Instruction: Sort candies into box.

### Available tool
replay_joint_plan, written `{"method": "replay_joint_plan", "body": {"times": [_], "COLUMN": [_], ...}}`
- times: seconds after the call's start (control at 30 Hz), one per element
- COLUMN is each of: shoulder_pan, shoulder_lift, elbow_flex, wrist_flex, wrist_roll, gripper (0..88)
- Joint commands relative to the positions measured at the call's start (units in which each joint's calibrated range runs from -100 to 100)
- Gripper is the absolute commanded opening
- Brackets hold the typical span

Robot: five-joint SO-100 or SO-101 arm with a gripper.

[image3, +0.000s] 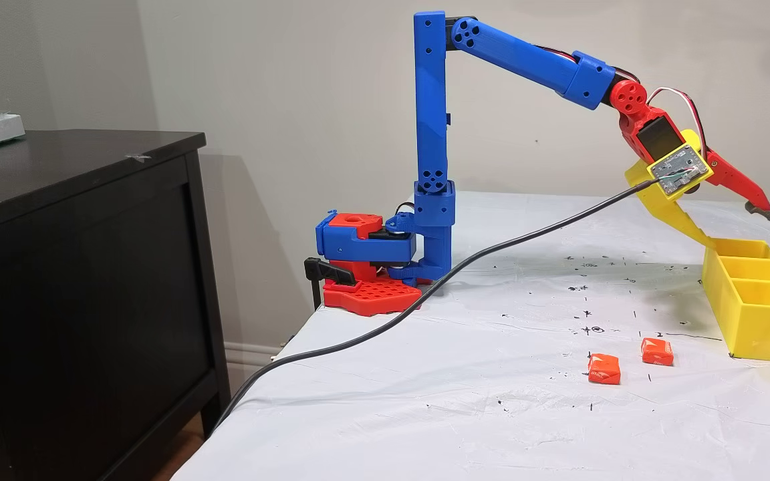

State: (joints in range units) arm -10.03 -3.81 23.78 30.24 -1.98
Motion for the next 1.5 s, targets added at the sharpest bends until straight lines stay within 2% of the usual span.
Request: {"method": "replay_joint_plan", "body": {"times": [0.0,0.1,0.3,0.4,0.6,0.87,1.37,1.47], "shoulder_pan": [0.3,0.8,2.6,3.6,5.3,8.8,20.4,24.2], "shoulder_lift": [-3.6,-5.7,-9.8,-11.4,-17.0,-20.0,-16.6,-10.9], "elbow_flex": [-5.9,-6.1,-10.5,-13.6,-10.9,-12.7,-10.4,-12.7], "wrist_flex": [1.0,2.6,12.0,18.9,23.6,39.6,40.1,38.3], "wrist_roll": [0.2,0.5,1.8,2.3,3.3,9.5,17.9,19.3], "gripper": [22.4,18.3,0.6,0.3,0.2,0.2,0.2,0.2]}}
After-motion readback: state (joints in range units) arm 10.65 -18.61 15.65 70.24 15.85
